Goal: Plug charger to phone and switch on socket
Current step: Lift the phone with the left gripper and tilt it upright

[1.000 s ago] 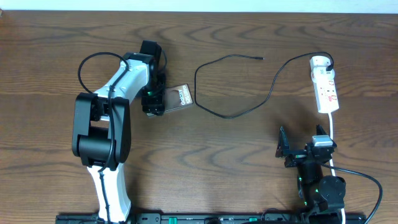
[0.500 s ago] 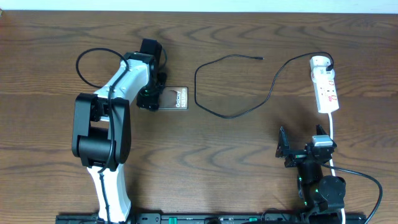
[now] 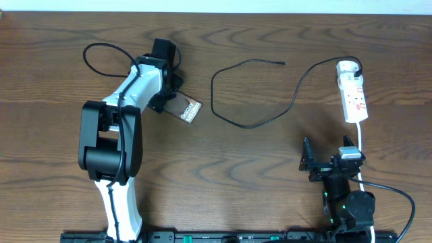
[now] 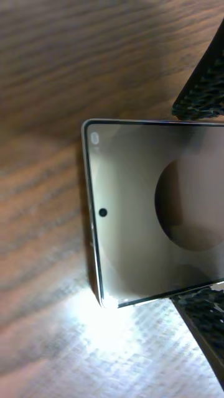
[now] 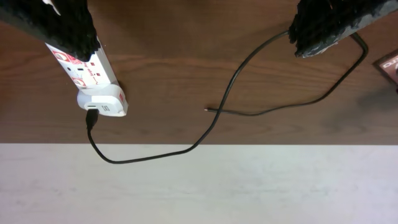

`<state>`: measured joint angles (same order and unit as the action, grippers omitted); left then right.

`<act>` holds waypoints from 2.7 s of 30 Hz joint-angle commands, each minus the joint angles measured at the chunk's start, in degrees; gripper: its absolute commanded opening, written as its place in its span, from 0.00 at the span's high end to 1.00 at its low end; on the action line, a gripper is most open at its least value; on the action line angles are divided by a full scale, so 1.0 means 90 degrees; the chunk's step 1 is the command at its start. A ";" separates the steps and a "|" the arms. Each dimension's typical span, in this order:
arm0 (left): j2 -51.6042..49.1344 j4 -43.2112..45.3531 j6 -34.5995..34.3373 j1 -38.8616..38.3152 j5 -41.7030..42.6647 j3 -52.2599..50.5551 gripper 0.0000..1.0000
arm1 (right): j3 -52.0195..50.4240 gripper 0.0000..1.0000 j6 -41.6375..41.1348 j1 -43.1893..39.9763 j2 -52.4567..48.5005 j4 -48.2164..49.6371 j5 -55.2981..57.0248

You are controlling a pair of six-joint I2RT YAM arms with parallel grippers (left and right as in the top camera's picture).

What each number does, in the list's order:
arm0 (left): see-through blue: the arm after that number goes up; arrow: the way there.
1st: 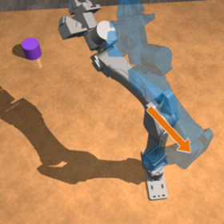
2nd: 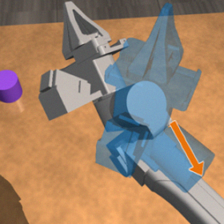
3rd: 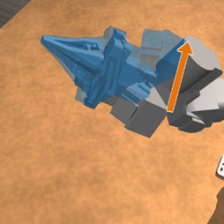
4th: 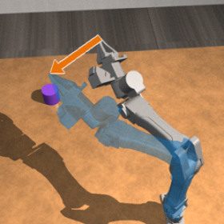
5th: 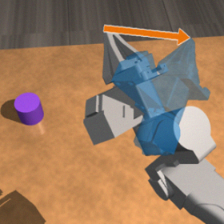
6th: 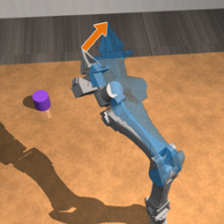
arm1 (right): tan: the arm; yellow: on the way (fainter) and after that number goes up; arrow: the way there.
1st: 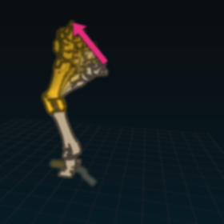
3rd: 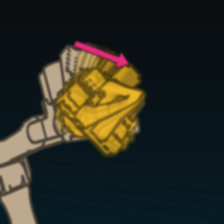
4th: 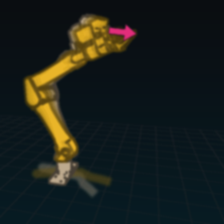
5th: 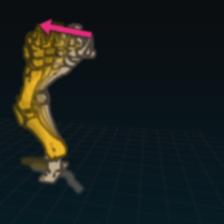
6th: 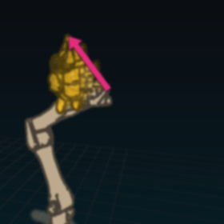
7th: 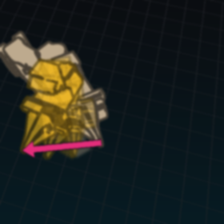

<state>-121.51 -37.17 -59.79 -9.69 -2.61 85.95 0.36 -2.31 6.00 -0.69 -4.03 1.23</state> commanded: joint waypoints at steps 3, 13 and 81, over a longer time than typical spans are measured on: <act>-0.0311 0.0168 0.1297 0.0046 -0.0211 -0.0078 0.18 | -0.0005 0.01 0.0078 -0.0039 0.0022 -0.0027 -0.0015; -0.0311 0.0189 0.1729 0.0046 -0.0335 -0.0078 0.18 | -0.0005 0.01 0.0078 -0.0036 0.0022 -0.0027 -0.0015; -0.0719 -0.0937 -0.1032 -0.0010 0.0889 -0.0158 0.00 | -0.0005 0.01 0.0078 -0.0036 0.0022 -0.0027 -0.0015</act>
<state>-122.37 -46.70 -69.41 -9.65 2.70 86.50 0.36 -2.31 6.00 -0.71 -4.03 1.23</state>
